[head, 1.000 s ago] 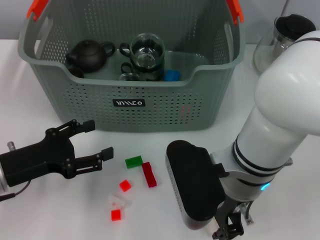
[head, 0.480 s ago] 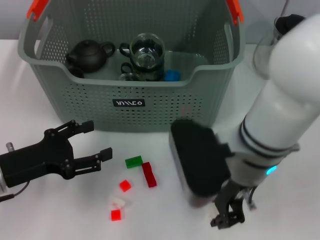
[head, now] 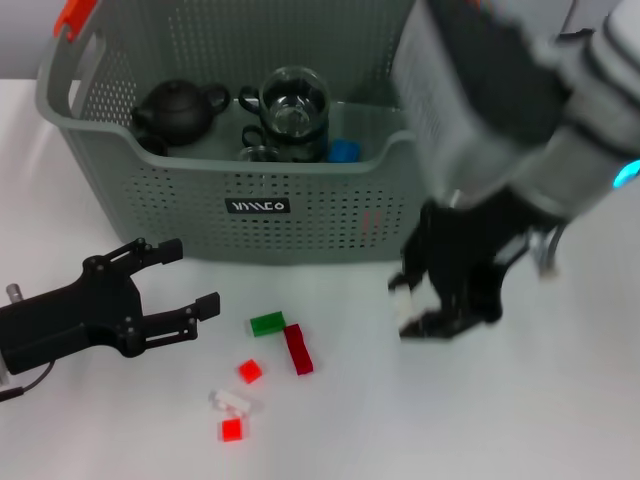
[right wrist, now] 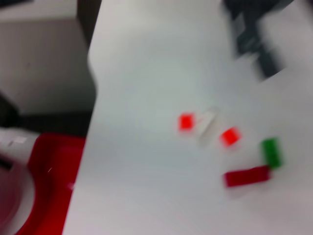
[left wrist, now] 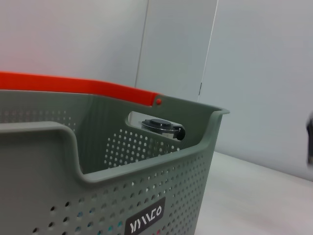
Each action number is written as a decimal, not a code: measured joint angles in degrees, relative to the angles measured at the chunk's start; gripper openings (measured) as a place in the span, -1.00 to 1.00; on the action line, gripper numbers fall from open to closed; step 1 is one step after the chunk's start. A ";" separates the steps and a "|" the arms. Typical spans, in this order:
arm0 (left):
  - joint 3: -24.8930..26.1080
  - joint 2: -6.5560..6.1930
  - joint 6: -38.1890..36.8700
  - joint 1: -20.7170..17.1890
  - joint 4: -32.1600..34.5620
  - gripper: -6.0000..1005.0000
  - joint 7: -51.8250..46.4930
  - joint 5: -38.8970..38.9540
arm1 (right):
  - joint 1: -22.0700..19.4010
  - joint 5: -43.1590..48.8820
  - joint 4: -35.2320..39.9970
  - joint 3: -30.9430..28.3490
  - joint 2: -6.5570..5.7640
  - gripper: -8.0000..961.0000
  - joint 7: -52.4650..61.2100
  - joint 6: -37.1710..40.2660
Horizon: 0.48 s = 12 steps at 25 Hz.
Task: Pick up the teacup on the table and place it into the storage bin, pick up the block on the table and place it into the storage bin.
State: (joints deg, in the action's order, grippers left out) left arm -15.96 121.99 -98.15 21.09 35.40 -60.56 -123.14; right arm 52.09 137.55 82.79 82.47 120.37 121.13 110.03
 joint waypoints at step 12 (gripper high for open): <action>0.08 0.00 -0.11 0.08 -0.13 0.80 0.68 -0.02 | 4.43 -6.44 5.52 -19.16 -0.20 0.02 -3.06 -2.59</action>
State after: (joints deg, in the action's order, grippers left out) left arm -15.88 121.99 -98.27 21.17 35.27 -59.88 -123.16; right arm 56.52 131.11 88.32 63.31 120.18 118.08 107.44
